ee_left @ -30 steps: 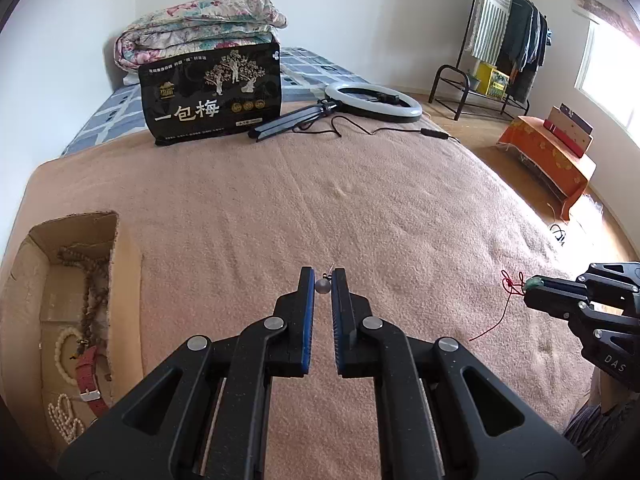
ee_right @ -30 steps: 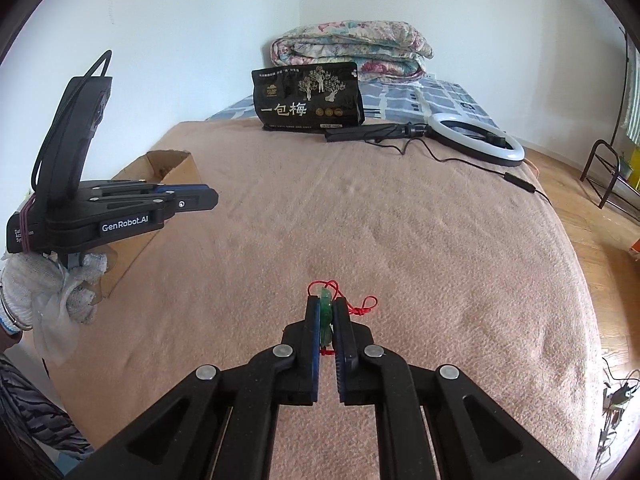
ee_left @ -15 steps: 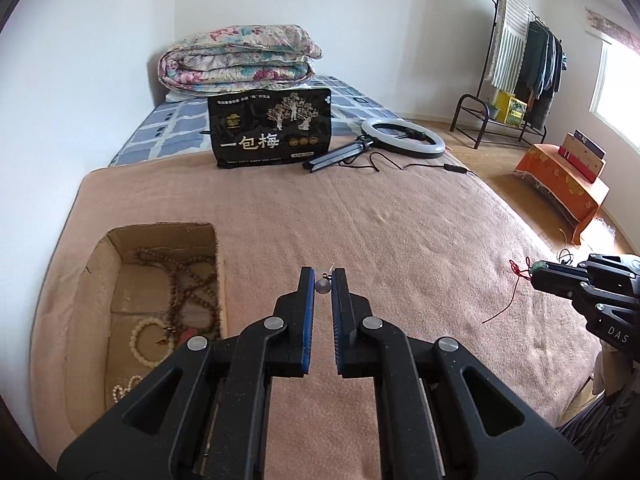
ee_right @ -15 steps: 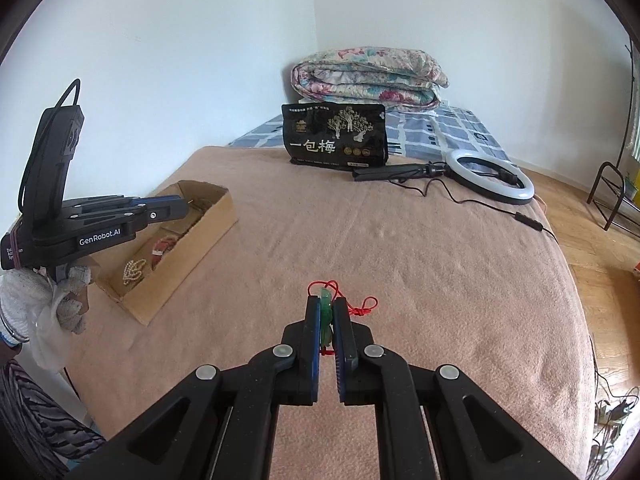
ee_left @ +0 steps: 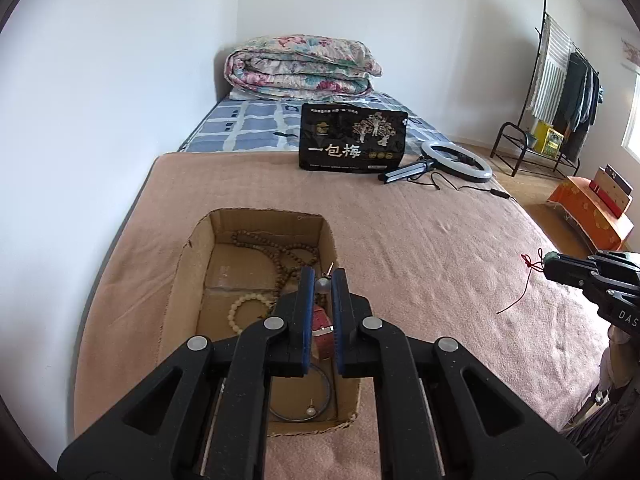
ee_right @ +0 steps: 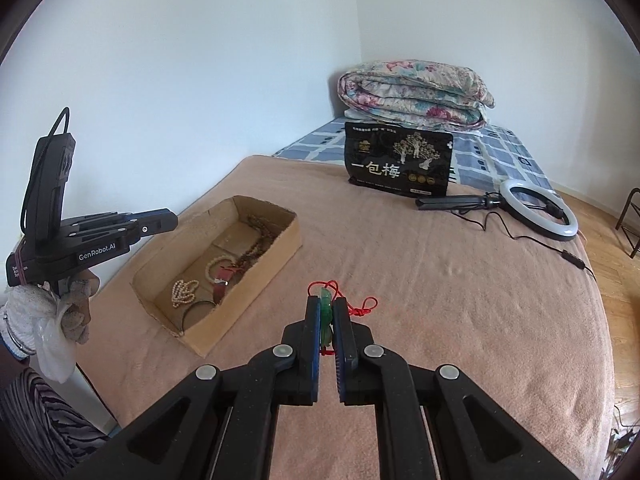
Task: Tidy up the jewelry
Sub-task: 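Carry the earring and jade pendant over the cardboard box, then open both tools to drop the earring and pendant into the box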
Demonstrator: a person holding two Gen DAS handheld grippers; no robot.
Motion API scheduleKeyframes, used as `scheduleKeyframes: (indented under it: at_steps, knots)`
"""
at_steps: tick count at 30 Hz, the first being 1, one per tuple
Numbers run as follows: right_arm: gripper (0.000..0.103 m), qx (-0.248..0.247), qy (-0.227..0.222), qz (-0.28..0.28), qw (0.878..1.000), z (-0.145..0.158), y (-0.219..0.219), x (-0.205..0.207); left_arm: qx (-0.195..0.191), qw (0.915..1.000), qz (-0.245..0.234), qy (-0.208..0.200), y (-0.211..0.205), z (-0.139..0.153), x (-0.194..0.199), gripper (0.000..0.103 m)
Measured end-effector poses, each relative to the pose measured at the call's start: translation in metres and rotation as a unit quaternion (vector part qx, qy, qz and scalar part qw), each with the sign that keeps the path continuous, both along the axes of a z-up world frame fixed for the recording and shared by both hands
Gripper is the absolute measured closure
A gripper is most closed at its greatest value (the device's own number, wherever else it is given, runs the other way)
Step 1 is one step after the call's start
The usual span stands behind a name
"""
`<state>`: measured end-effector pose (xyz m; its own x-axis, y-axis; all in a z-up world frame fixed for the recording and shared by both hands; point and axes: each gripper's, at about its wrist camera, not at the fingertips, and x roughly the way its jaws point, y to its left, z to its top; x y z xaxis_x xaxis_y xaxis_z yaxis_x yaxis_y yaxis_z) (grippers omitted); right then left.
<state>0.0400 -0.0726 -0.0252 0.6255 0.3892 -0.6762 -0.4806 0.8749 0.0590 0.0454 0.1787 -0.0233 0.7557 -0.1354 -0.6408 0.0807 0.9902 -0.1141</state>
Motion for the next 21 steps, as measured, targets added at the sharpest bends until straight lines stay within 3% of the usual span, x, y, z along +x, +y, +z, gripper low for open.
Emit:
scheduleKeyframes:
  at_steps: [21]
  knots:
    - [0.100,0.023,0.024,0.072,0.997,-0.002,0.120,0.035,-0.026,0.9974,0.066,0.017,0.068,-0.020,-0.017,0.097]
